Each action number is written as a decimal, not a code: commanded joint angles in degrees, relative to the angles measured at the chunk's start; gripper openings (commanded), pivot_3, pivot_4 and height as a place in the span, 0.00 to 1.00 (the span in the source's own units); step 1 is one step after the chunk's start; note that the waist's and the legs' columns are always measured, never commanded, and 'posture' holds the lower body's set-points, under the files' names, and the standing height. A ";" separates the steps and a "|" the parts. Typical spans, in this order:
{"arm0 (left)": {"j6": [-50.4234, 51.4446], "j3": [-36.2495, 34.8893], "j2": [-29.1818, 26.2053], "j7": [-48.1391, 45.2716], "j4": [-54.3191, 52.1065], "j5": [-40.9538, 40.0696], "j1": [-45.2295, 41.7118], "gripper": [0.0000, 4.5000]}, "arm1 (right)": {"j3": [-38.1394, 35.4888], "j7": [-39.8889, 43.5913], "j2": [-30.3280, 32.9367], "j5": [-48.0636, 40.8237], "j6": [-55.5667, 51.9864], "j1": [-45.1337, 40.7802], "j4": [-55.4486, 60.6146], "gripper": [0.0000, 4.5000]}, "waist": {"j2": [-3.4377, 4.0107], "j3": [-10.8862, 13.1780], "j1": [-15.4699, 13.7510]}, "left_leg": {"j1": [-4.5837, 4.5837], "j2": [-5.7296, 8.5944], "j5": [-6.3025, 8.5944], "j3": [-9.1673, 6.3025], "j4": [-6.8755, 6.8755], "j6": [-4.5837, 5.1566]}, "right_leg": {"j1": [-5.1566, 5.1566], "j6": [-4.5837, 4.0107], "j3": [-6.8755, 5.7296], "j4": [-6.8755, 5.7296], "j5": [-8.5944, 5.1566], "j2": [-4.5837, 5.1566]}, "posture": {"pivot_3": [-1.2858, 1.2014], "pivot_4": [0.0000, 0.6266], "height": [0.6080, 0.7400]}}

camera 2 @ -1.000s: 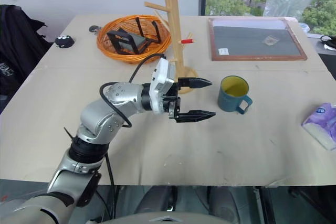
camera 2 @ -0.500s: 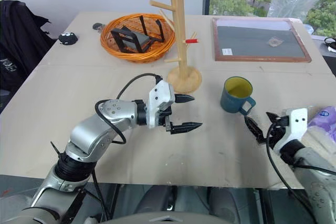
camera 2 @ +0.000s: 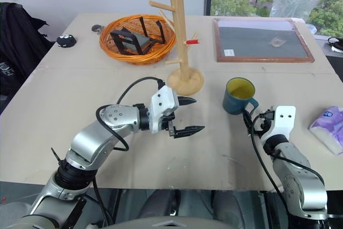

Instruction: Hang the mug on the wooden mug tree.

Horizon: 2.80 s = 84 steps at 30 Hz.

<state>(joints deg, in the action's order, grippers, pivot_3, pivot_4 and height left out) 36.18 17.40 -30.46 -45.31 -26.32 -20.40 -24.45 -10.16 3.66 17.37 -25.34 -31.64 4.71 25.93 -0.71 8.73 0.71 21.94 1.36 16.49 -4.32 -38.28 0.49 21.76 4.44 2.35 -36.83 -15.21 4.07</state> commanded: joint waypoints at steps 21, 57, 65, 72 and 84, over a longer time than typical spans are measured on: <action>-3.37 -2.79 1.73 1.12 -0.93 0.47 2.28 1.00 | -0.61 7.92 2.28 4.49 0.75 -8.90 -6.06 0.00 | 0.02 0.01 0.09 | 0.00 0.01 0.00 0.02 0.00 0.01 | 0.02 0.00 0.01 -0.03 0.00 0.00 | 0.52 0.24 1.00; -25.16 -22.00 16.48 14.23 -12.78 -13.86 22.84 1.00 | 29.21 76.47 18.22 20.60 16.12 -83.98 -64.03 0.00 | 0.02 0.12 0.23 | 0.74 -0.09 -0.04 0.03 -0.01 -0.10 | 0.93 -0.04 0.03 -0.09 0.05 0.13 | 0.52 0.24 1.00; -25.72 -21.37 15.98 15.52 -11.90 -13.14 22.43 1.00 | 28.07 75.33 14.17 22.70 17.81 -87.89 -69.75 0.00 | 0.03 0.12 0.15 | 0.84 0.01 -0.04 0.02 0.01 -0.09 | 0.99 -0.04 0.00 -0.05 0.05 0.21 | 0.52 0.24 1.00; -25.53 -21.23 15.48 15.66 -11.72 -13.63 22.16 1.00 | 26.75 74.86 13.04 23.41 18.77 -89.10 -71.64 0.00 | 0.03 0.12 0.20 | 0.84 0.04 -0.04 0.02 -0.01 -0.09 | 0.98 -0.04 -0.01 -0.07 0.05 0.20 | 0.52 0.24 1.00; -24.75 -20.16 14.87 15.14 -10.80 -13.84 21.82 1.00 | 21.49 74.08 19.49 22.27 13.46 -89.26 -69.42 0.98 | 0.03 0.13 -0.07 | 0.86 0.05 -0.04 0.02 -0.01 -0.09 | 0.98 -0.04 -0.01 -0.08 0.05 0.19 | 0.52 0.24 1.00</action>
<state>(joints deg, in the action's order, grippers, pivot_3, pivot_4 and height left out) 11.78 -3.14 -15.09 -29.76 -36.23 -33.80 -2.15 14.55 77.16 34.15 -2.02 -16.26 -83.63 -46.11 -0.68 8.86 0.64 22.80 1.41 16.45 -4.30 -38.29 0.40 22.75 4.41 2.33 -36.91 -15.16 4.27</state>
